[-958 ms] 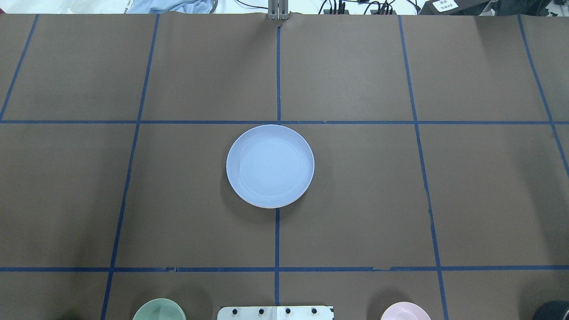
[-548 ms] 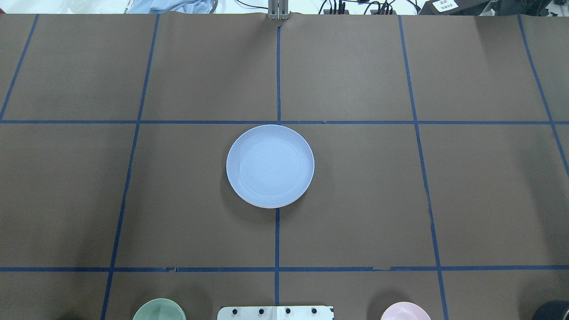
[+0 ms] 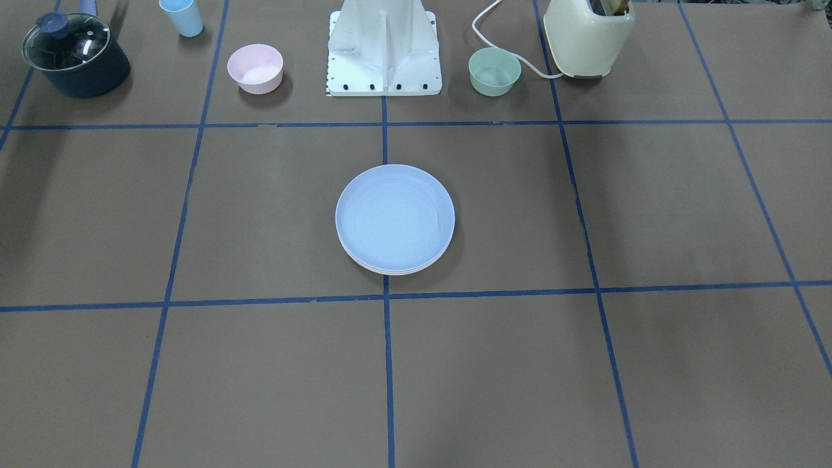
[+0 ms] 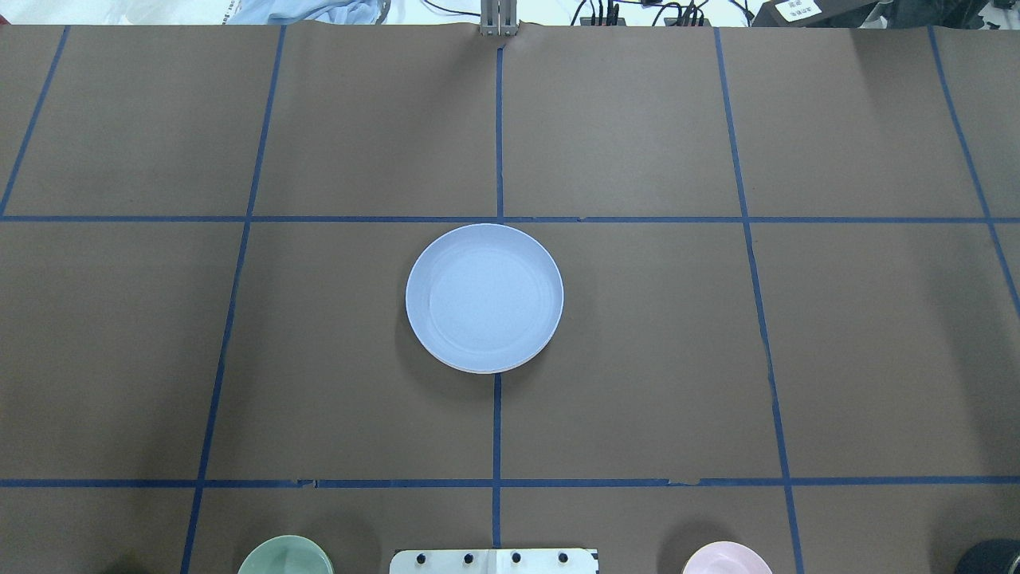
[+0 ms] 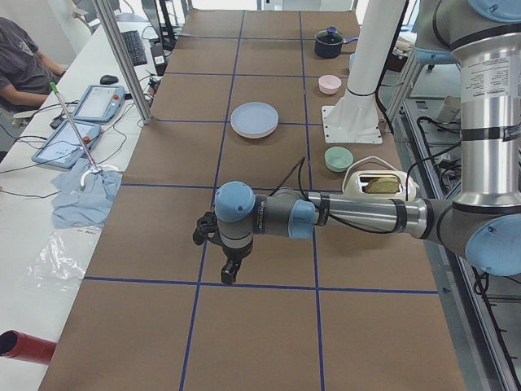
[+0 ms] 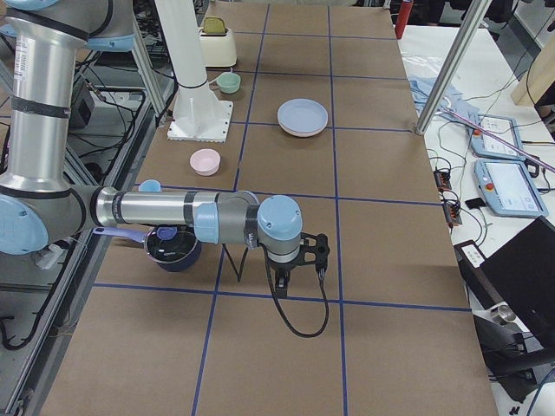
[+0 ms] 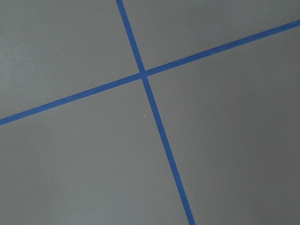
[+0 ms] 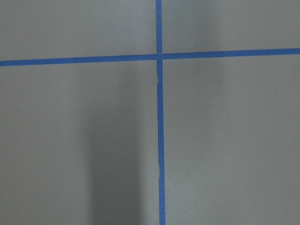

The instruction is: Stack three plates with pink and blue

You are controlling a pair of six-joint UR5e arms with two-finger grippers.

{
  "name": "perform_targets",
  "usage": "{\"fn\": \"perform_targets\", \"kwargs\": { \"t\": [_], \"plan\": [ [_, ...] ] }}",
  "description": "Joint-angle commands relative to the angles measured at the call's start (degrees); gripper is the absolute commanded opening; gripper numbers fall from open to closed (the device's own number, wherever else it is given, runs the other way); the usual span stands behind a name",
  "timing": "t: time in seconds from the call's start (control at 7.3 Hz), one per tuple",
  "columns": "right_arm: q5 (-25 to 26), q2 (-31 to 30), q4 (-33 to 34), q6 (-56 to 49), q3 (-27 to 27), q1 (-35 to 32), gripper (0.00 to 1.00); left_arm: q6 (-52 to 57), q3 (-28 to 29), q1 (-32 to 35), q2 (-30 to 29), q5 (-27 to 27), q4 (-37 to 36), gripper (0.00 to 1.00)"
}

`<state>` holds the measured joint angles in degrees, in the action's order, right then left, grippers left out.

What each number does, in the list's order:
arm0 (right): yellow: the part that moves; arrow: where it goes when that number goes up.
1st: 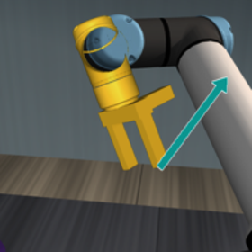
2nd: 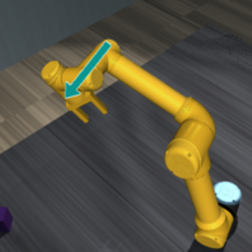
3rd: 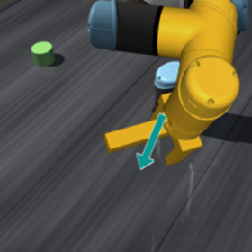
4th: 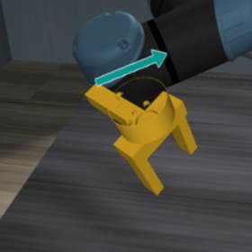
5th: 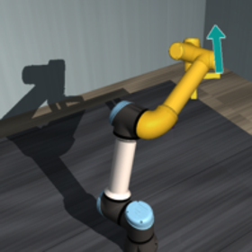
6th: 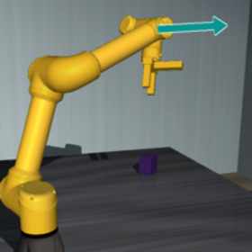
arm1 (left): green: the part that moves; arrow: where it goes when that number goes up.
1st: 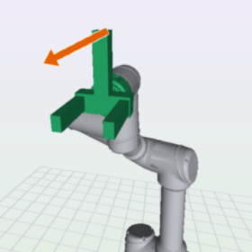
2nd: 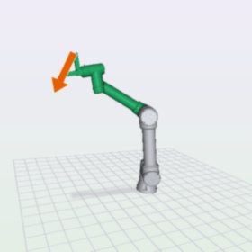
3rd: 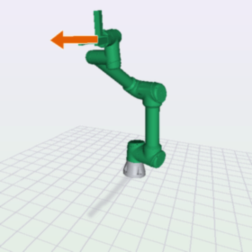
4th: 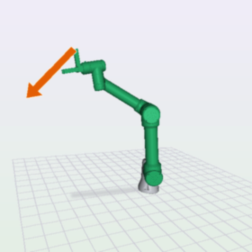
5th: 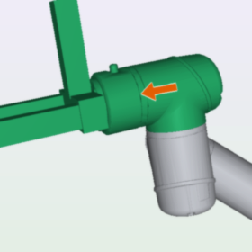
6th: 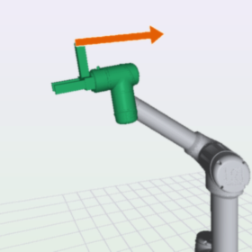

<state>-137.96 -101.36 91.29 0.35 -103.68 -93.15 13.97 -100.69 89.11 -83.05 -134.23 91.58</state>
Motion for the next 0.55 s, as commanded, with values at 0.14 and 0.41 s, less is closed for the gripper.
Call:
{"fn": "perform_targets", "kwargs": {
  "t": [0.14,0.41],
  "plan": [
    [0.0,0.0,-0.1,0.0,0.0,-0.1,1.0,0.0,0.1,0.0,0.1,-0.1,0.0,1.0],
    [0.0,0.1,-0.1,-0.1,-0.2,-0.3,1.0,0.0,0.1,0.1,0.1,-0.1,0.0,1.0]
  ]
}}
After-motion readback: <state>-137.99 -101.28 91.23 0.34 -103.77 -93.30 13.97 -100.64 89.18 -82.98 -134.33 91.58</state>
